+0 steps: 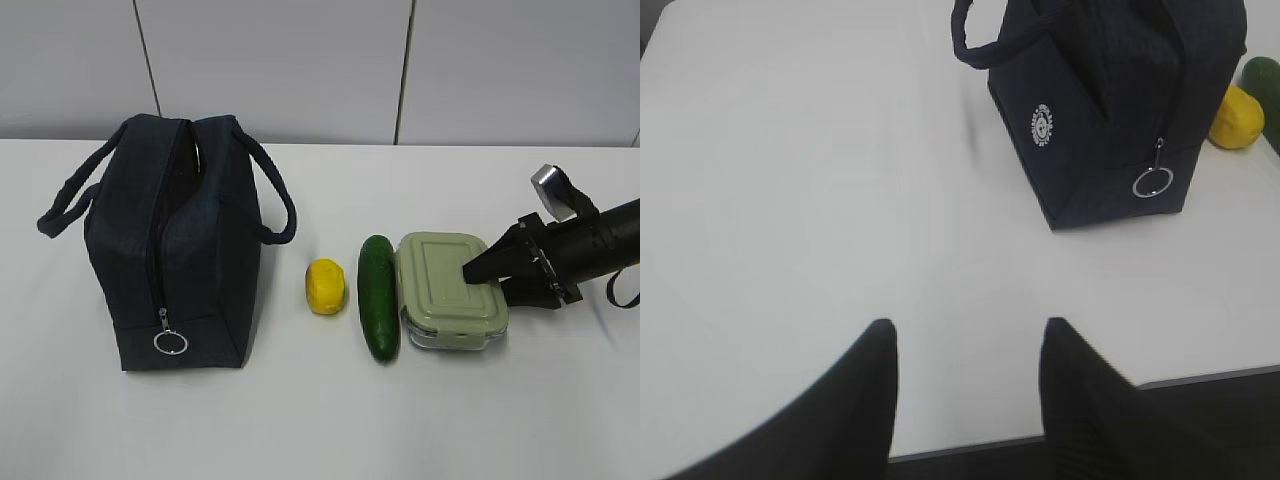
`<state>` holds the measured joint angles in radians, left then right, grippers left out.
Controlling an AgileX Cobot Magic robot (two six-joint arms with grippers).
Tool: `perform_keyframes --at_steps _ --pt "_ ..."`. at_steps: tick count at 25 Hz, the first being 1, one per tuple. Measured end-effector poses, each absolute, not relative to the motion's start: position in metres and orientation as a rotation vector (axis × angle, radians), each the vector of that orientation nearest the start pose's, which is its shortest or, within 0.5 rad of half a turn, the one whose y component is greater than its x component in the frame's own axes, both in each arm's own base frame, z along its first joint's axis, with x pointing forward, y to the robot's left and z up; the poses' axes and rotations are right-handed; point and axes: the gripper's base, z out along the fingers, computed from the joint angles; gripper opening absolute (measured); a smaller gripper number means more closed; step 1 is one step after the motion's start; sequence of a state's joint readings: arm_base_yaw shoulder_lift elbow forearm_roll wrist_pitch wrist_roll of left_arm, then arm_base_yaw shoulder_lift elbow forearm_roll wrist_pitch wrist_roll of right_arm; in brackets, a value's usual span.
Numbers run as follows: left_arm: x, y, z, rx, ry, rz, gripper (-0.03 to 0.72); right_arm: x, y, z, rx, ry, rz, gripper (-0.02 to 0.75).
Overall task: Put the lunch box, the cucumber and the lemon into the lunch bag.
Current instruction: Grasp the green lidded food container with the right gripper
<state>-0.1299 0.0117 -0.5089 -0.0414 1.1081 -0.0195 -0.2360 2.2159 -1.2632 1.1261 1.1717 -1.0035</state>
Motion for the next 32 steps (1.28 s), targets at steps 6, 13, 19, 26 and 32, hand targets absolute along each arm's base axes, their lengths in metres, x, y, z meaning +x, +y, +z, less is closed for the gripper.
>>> perform_keyframes --at_steps 6,13,19,26,32 --pt "-0.0066 -0.0025 0.2761 0.119 2.094 -0.140 0.321 0.3828 -0.0141 0.0986 -0.044 2.616 1.380 0.494" --pt "-0.0066 -0.0025 0.2761 0.119 2.094 -0.140 0.321 0.3828 -0.0141 0.0986 -0.044 2.616 1.380 0.494" --pt "-0.0066 -0.0025 0.2761 0.119 2.094 -0.140 0.321 0.3828 -0.0141 0.0986 -0.044 2.616 1.380 0.494" --pt "-0.0066 -0.0025 0.2761 0.119 2.094 -0.140 0.321 0.3828 -0.0141 0.0986 -0.044 2.616 1.380 0.494" --pt "-0.0066 -0.0025 0.2761 0.119 2.094 -0.140 0.321 0.3828 -0.0141 0.0986 -0.044 2.616 1.380 0.494"
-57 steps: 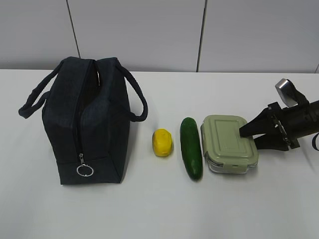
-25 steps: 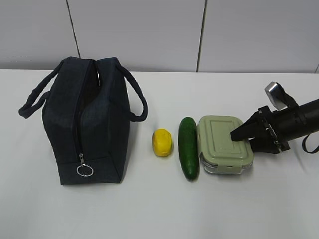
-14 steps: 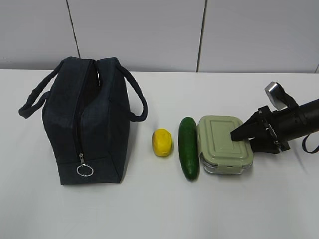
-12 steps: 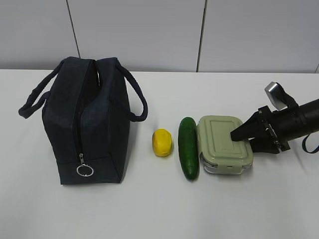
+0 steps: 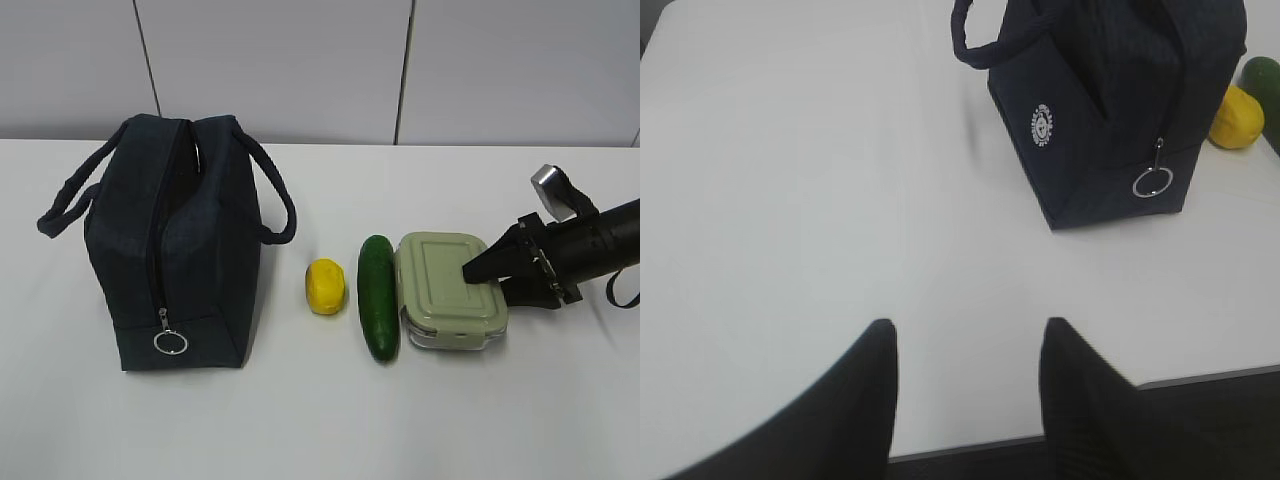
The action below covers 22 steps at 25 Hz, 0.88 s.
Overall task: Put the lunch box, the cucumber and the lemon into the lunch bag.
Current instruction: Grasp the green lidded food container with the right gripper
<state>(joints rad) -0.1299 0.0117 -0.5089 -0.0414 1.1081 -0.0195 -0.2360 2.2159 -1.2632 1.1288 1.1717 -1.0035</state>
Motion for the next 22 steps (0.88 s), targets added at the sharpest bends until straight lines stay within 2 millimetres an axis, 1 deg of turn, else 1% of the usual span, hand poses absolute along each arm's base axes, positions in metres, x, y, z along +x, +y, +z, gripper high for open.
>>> perform_keyframes --at_steps 18,22 --pt "-0.0066 -0.0025 0.2761 0.119 2.094 -0.140 0.321 0.3828 -0.0141 0.0986 -0.044 2.616 1.380 0.494" --pt "-0.0066 -0.0025 0.2761 0.119 2.094 -0.140 0.321 0.3826 -0.0139 0.0988 -0.046 2.615 1.385 0.453"
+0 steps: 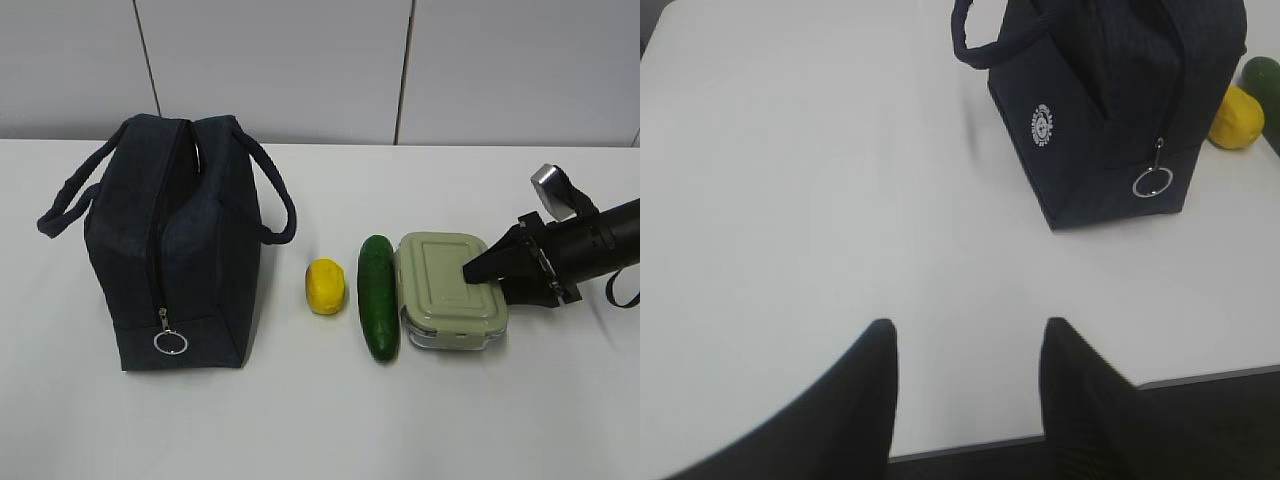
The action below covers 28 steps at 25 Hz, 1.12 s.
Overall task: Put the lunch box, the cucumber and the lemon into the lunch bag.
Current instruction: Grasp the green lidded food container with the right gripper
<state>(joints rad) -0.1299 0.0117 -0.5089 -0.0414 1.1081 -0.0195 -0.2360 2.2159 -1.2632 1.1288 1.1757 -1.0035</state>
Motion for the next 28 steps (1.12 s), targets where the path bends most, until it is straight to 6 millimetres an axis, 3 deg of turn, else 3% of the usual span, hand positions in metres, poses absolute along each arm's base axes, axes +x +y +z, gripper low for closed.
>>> perform_keyframes --at_steps 4,28 --pt "-0.0066 -0.0025 0.2761 0.119 2.094 -0.140 0.321 0.3826 -0.0138 0.0990 -0.042 2.614 1.389 0.420" --pt "-0.0066 -0.0025 0.2761 0.119 2.094 -0.140 0.321 0.3828 -0.0098 0.0992 -0.039 2.620 1.398 0.412"
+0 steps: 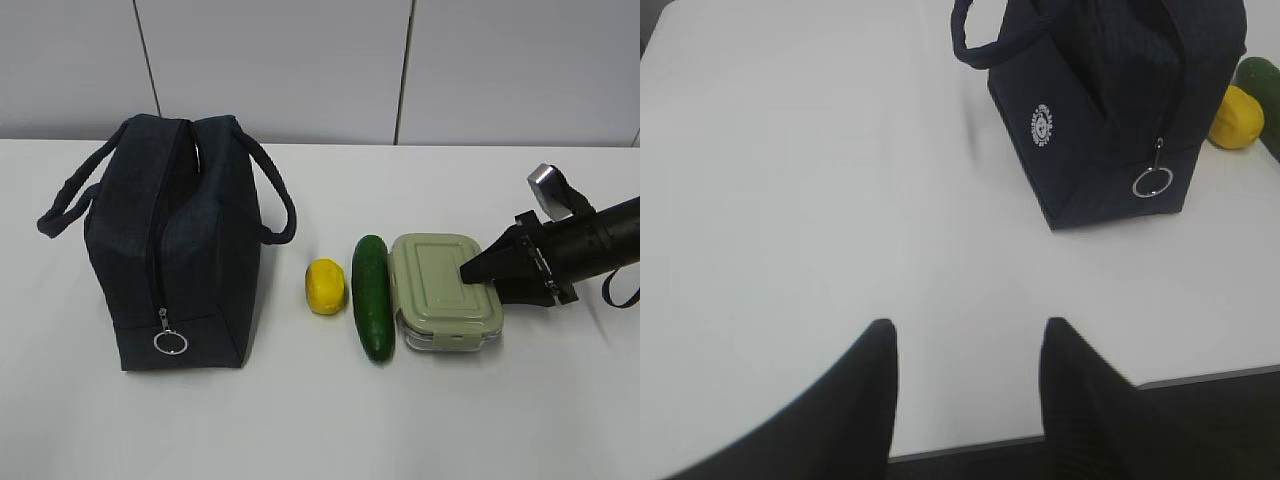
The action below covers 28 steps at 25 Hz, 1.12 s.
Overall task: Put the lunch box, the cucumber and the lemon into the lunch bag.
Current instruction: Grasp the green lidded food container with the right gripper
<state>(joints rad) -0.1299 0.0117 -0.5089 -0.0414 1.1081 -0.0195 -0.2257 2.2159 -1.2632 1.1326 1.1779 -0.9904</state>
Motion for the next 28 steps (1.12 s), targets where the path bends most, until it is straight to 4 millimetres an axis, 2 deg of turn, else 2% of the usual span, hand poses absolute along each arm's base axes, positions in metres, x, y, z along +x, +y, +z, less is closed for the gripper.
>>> perform_keyframes --at_steps 28 --pt "-0.0066 -0.0025 0.2761 0.119 2.094 -0.140 0.321 0.3823 -0.0098 0.0990 0.007 2.640 1.410 0.386"
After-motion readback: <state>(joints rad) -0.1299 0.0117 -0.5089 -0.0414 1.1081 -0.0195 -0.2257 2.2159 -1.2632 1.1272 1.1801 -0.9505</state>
